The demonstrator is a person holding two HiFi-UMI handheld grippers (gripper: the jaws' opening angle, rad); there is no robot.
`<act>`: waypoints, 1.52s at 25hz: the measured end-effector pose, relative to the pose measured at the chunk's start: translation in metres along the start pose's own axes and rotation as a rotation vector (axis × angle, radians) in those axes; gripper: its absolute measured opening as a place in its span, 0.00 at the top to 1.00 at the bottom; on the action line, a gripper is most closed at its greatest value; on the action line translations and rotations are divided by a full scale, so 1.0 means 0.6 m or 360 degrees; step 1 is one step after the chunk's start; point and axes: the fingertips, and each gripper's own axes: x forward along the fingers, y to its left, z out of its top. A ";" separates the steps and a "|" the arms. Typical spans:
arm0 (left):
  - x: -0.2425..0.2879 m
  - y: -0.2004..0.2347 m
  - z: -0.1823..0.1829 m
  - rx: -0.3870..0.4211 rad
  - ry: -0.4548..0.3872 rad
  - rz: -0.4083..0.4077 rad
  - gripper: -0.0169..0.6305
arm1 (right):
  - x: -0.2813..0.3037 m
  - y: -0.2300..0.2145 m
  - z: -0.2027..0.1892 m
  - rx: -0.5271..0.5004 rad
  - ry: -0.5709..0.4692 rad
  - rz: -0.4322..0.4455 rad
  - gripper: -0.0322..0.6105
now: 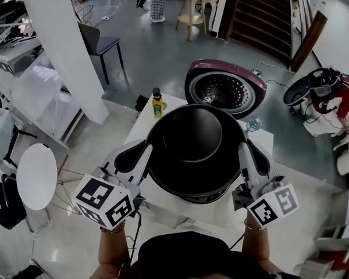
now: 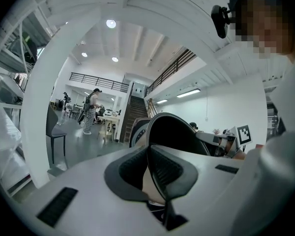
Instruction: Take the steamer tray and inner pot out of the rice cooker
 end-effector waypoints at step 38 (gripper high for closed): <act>-0.084 0.452 -0.202 -0.0068 0.0793 -0.0229 0.94 | 0.238 0.260 -0.358 0.0522 0.0415 -0.0519 0.91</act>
